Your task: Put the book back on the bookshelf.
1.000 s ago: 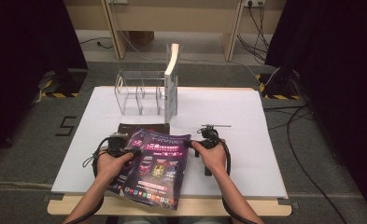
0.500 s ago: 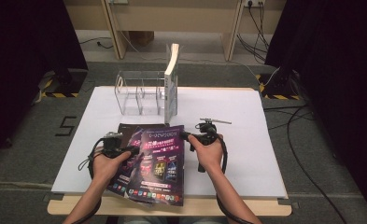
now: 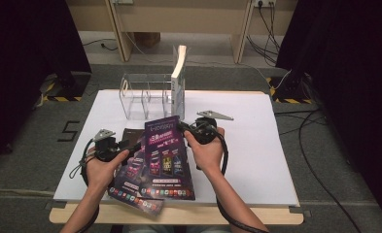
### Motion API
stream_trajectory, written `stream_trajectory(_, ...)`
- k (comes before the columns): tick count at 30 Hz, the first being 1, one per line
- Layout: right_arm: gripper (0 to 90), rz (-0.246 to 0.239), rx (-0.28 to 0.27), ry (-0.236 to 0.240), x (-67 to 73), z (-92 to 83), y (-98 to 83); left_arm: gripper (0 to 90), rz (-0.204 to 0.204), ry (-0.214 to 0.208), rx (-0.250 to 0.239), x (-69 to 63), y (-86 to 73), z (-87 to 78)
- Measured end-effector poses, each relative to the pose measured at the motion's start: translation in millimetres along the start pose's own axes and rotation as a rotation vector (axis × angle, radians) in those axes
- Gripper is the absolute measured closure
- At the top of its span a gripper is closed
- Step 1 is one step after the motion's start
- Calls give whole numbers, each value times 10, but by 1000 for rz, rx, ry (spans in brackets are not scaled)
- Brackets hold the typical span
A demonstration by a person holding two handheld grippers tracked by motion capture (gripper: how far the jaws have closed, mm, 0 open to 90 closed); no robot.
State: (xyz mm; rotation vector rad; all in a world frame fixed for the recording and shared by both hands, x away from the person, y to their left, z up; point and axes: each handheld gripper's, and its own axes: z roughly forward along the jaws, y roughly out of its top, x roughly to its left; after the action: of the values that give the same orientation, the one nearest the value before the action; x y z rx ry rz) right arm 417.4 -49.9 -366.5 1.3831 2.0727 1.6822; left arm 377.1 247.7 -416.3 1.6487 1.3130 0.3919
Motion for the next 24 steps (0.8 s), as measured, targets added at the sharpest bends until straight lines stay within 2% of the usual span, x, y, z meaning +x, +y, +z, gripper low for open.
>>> stream_trajectory(6,853,-49,-48,-7,130,14,136,381,10,3,-57,-71,74,-81)
stream_trajectory(9,853,-59,-68,-6,180,17,189,384,31,4,-80,-135,108,-117)
stream_trajectory(13,853,-82,-102,-15,268,42,253,384,50,-8,-110,-254,169,-159)
stream_trajectory(17,853,-88,-128,-15,342,92,329,380,87,-26,-132,-402,248,-189)
stream_trajectory(20,853,-99,-137,-16,398,134,379,361,113,-35,-144,-508,315,-186)
stream_trajectory(24,853,-110,-146,-21,449,186,435,351,126,-52,-157,-628,370,-170)
